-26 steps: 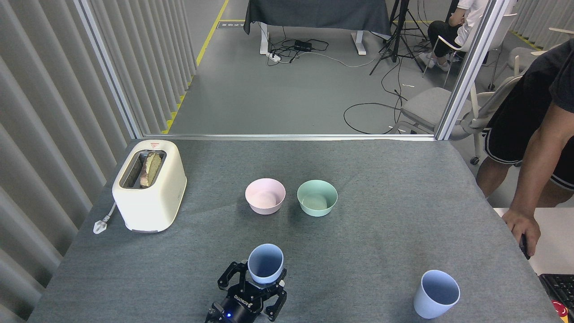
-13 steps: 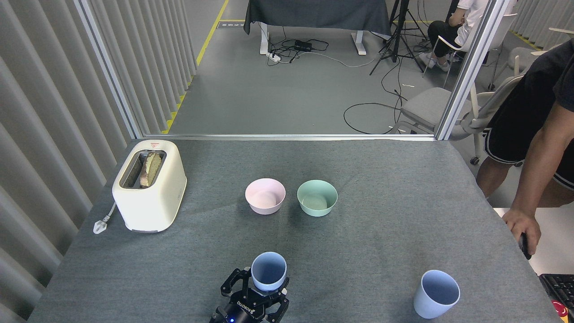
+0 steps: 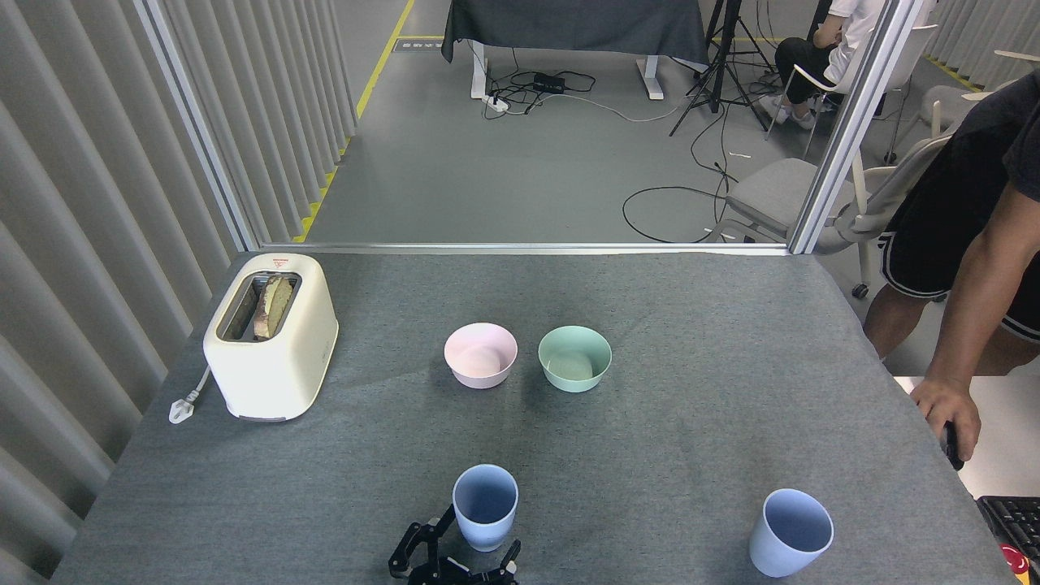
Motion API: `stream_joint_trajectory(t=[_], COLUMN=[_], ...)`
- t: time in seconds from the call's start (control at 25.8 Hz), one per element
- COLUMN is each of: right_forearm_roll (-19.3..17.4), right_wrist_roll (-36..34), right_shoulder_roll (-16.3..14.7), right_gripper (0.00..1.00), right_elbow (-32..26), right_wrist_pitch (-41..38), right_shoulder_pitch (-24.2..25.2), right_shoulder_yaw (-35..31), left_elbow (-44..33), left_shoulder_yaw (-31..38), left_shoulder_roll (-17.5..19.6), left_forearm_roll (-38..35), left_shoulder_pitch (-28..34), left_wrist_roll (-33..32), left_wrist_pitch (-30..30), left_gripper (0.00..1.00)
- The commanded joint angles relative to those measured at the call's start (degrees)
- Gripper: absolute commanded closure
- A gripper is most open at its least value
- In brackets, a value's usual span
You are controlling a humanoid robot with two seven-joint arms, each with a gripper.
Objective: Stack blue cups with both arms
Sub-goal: 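Open the left gripper and withdraw it from the cup, then move the right gripper to the other light-blue cup and grasp it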
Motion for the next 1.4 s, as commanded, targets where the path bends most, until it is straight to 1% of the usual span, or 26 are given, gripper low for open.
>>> stream_joint_trajectory(t=[0.0,0.12,0.23,0.31,0.43,0.54,0.62,0.74,0.81,0.89,1.01,1.36], right_forearm_roll=[0.0,-0.09,0.0,-0.09,-0.35,-0.35,-0.44,-0.44,-0.44,-0.44,-0.35,-0.09], right_wrist_roll=[0.02,0.02,0.02,0.02,0.37,0.9,2.39,3.45,4.59,5.21,5.29,5.29], right_shoulder_roll=[0.0,0.0,0.09,0.35,-0.09,-0.26,-0.7,-3.16,-4.31,-5.19,-6.06,-6.15], right_gripper=[0.0,0.0,0.0,0.0,0.0,0.0,0.0,0.0,0.0,0.0,0.0,0.0], right_elbow=[0.01,0.1,0.45,0.89,2.56,3.79,4.84,7.13,8.62,10.03,10.38,10.99], right_wrist_pitch=[0.12,0.03,0.03,0.03,0.12,0.38,0.2,0.29,0.29,0.29,0.29,0.38], right_shoulder_pitch=[0.0,0.09,0.09,-0.17,-1.75,-5.0,-6.59,-10.28,-13.09,-14.76,-15.29,-16.52], right_shoulder_yaw=[0.08,-0.27,-0.88,-0.97,-1.06,-2.73,-3.26,-3.26,-3.26,-3.17,-3.08,-2.91], left_elbow=[-4.36,-7.53,-11.48,-13.5,-17.99,-23.17,-25.63,-26.34,-26.42,-26.34,-26.34,-26.34], left_shoulder_yaw=[3.53,6.96,9.07,11.27,15.31,18.65,19.71,19.97,19.97,19.88,19.97,19.97], left_shoulder_roll=[0.44,0.88,2.73,2.9,2.99,5.1,5.89,6.33,6.42,6.42,6.42,6.42], left_forearm_roll=[0.08,0.08,0.08,0.08,0.08,0.34,2.01,6.58,7.02,7.11,7.11,7.2], left_shoulder_pitch=[5.67,9.8,12.79,15.17,19.73,23.6,25.54,26.24,26.24,26.33,26.33,26.33], left_wrist_roll=[-0.04,-0.04,-0.04,-0.13,-0.13,-0.13,-0.04,-0.04,-0.04,-0.04,0.05,0.14], left_wrist_pitch=[0.6,0.43,0.69,0.69,0.16,0.07,0.07,0.07,0.07,0.16,0.16,0.25], left_gripper=[0.0,0.0,0.0,0.0,0.0,0.0,0.0,0.0,0.0,0.0,0.0,0.0])
